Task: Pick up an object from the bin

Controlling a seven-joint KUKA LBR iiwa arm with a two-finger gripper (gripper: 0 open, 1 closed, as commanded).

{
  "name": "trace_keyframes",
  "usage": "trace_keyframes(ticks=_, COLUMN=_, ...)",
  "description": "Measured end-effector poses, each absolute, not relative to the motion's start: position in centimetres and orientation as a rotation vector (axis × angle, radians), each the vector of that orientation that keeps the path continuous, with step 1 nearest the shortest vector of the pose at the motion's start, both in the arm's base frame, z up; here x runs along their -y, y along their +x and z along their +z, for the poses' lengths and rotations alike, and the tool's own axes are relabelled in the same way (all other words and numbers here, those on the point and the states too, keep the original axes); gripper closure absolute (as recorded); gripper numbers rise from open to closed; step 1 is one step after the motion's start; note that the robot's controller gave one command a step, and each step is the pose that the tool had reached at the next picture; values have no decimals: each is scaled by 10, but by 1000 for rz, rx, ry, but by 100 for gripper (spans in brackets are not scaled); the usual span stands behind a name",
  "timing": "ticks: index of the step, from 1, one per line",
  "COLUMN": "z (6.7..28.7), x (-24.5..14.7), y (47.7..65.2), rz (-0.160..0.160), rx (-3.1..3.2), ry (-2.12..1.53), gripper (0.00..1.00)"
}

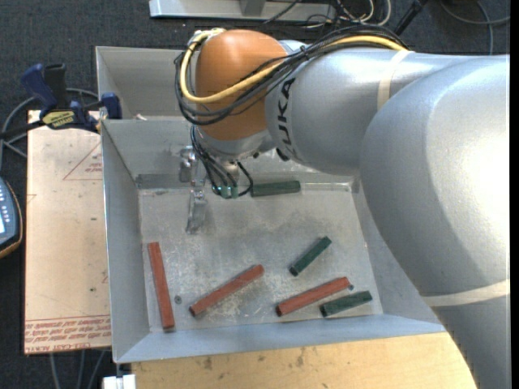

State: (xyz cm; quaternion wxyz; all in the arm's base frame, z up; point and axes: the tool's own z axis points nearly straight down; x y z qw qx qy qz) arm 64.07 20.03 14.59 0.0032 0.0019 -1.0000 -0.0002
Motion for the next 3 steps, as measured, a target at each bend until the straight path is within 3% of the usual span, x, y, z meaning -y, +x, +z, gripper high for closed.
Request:
trace_keyframes(ticks=1, z=68, x=-230, y=619, rz=-3, rx=2999, ry=931, gripper=0)
trace_keyframes(ticks=2, z=131, x=-140, y=588, rz=3, rx=3015, ry=893, gripper=0)
trace_keyframes(ticks=3, z=68, x=-122, y=500, rz=-1, rx=2979, ry=995, gripper=0)
